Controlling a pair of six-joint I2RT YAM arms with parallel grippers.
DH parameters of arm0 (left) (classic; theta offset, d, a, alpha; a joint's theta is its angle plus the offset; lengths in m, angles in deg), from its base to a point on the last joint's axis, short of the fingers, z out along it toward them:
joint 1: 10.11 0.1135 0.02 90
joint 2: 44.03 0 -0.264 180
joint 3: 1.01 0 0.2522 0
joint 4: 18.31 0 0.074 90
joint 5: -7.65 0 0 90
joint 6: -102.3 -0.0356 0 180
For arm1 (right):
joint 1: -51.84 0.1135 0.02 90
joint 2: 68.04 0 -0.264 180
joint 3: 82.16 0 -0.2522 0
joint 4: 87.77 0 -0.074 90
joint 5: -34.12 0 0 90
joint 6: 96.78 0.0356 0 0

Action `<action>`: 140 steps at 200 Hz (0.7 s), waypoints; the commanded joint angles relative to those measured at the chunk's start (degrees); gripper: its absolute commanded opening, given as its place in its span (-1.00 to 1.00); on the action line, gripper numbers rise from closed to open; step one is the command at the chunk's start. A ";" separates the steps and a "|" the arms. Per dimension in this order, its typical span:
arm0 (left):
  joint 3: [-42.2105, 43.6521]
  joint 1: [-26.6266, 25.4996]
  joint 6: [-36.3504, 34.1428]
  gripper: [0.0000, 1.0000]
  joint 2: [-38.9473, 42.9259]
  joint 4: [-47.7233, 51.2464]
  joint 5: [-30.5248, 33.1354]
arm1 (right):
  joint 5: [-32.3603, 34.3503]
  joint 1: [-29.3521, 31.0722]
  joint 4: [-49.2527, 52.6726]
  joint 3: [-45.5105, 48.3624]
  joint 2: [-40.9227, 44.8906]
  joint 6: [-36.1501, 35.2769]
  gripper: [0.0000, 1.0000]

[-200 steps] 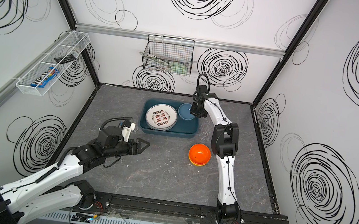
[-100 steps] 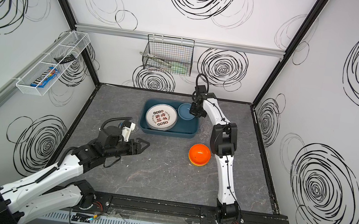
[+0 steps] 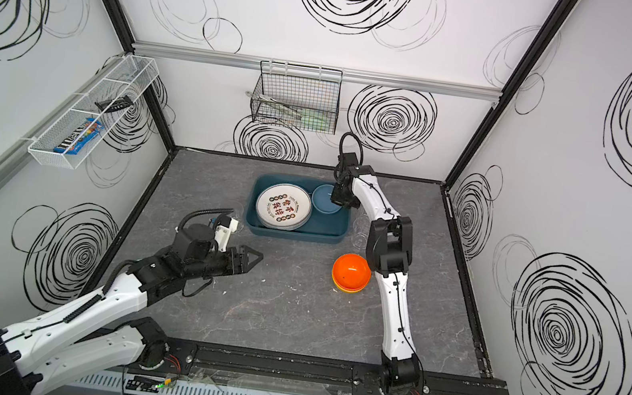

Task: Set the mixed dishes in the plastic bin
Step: 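Lower the blue bowl beside the plates in the bin and open the right gripper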

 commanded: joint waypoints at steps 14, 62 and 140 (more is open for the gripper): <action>0.69 0.48 0.43 0.51 0.54 -1.88 -0.04 | 2.42 -0.21 1.14 -1.52 -0.56 0.08 -0.63; 0.64 0.48 0.49 0.51 0.87 -1.85 -0.05 | 2.25 0.20 1.56 -1.55 1.63 0.16 -0.54; -0.19 0.49 -0.10 0.51 1.71 -1.13 0.02 | 3.13 1.21 4.29 -1.30 8.74 1.37 -0.40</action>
